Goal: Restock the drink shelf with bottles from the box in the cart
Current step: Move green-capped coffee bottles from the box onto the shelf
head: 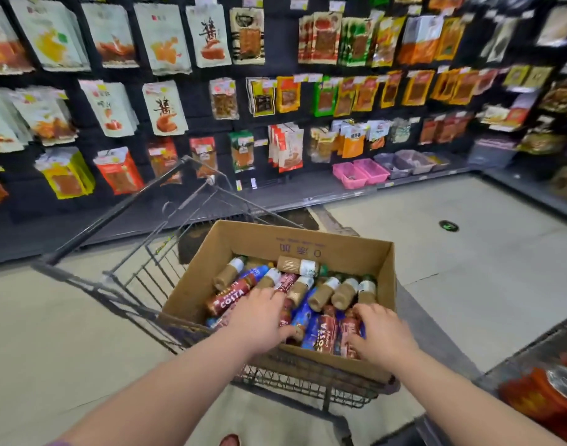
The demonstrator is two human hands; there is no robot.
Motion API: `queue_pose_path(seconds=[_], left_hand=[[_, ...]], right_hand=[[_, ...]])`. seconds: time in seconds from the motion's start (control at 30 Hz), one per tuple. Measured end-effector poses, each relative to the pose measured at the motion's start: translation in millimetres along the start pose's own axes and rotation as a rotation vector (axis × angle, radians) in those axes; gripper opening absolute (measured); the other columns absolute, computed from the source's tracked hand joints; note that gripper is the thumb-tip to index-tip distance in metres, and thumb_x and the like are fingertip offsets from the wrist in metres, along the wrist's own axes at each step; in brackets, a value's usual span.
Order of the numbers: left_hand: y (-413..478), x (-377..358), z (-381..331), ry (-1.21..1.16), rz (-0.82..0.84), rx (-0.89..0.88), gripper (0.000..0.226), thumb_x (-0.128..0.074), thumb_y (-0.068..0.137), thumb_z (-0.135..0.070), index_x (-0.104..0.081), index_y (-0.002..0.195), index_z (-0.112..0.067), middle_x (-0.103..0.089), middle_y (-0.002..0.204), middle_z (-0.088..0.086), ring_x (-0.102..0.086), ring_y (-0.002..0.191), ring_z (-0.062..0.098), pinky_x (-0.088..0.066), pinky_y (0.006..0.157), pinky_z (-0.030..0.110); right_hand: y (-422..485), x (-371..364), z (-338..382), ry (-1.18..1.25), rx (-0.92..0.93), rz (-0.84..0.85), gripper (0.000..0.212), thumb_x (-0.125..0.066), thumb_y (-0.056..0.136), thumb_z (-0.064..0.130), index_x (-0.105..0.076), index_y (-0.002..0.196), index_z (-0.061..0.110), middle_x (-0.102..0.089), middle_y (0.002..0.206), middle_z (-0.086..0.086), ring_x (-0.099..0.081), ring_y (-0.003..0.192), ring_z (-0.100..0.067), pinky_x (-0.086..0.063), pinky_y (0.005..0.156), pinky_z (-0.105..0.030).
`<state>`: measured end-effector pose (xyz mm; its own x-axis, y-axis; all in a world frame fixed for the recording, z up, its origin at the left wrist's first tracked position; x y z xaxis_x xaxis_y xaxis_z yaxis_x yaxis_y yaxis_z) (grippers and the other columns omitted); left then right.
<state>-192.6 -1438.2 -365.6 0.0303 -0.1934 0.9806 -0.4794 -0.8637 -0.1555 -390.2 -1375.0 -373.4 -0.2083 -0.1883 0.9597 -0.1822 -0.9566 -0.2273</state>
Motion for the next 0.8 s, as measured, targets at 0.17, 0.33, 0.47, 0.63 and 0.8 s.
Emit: queue_pose_path(seconds=[0.17,0.33,0.47,0.63,0.8], left_hand=[[78.6,4.4,51.7,0.04,0.058,-0.077,0.066,-0.05,0.083,-0.061,-0.04,0.132,-0.017,-0.046,0.132,0.005,-0.042,0.124,0.026,-0.038,0.099,0.041],[147.9,1.8,102.0,0.084,0.114,-0.141,0.067,-0.049,0.084,-0.06,-0.038,0.134,-0.017,-0.044,0.135,0.006,-0.041,0.125,0.026,-0.037,0.1,0.04],[189.1,-11.3,104.6,0.086,0.145,-0.209,0.065,-0.05,0.083,-0.06,-0.039,0.133,-0.019,-0.045,0.131,0.005,-0.043,0.122,0.026,-0.038,0.098,0.042],[221.4,-39.0,77.3,0.026,0.196,-0.285,0.069,-0.053,0.083,-0.058,-0.036,0.136,-0.018,-0.041,0.137,0.006,-0.039,0.126,0.026,-0.034,0.104,0.043],[255.8,-58.2,65.5,0.023,0.192,-0.291,0.07,-0.054,0.083,-0.057,-0.035,0.137,-0.017,-0.036,0.143,0.007,-0.033,0.131,0.026,-0.03,0.107,0.043]], right_hand=[[64.6,-1.4,9.3,0.009,-0.142,0.044,0.056,-0.052,0.088,0.048,-0.036,0.137,0.026,-0.043,0.138,0.0,-0.04,0.127,-0.023,-0.038,0.101,-0.038],[108.4,-11.8,21.5,0.104,-0.28,0.067,0.054,-0.051,0.088,0.048,-0.039,0.134,0.025,-0.046,0.135,0.0,-0.043,0.124,-0.023,-0.04,0.099,-0.038],[120.0,-27.9,16.2,0.116,-0.356,0.114,0.059,-0.052,0.086,0.052,-0.036,0.138,0.027,-0.046,0.136,0.0,-0.044,0.124,-0.023,-0.042,0.099,-0.038],[139.2,-40.0,-4.9,0.119,-0.43,0.163,0.055,-0.053,0.085,0.049,-0.038,0.133,0.028,-0.045,0.135,0.001,-0.044,0.122,-0.023,-0.044,0.096,-0.038],[177.9,-53.9,-23.5,0.152,-0.45,0.183,0.054,-0.055,0.087,0.045,-0.038,0.134,0.024,-0.047,0.132,-0.001,-0.046,0.12,-0.023,-0.044,0.096,-0.039]])
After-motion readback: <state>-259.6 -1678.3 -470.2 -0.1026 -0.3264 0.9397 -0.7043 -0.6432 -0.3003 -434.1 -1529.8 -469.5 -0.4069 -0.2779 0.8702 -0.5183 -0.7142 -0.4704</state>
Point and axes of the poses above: each hand's wrist, its own y-axis towards the middle knuckle, its own x-axis out of the back of the hand, z = x × y, the point moved 7 cm from there along y, towards the middle knuckle
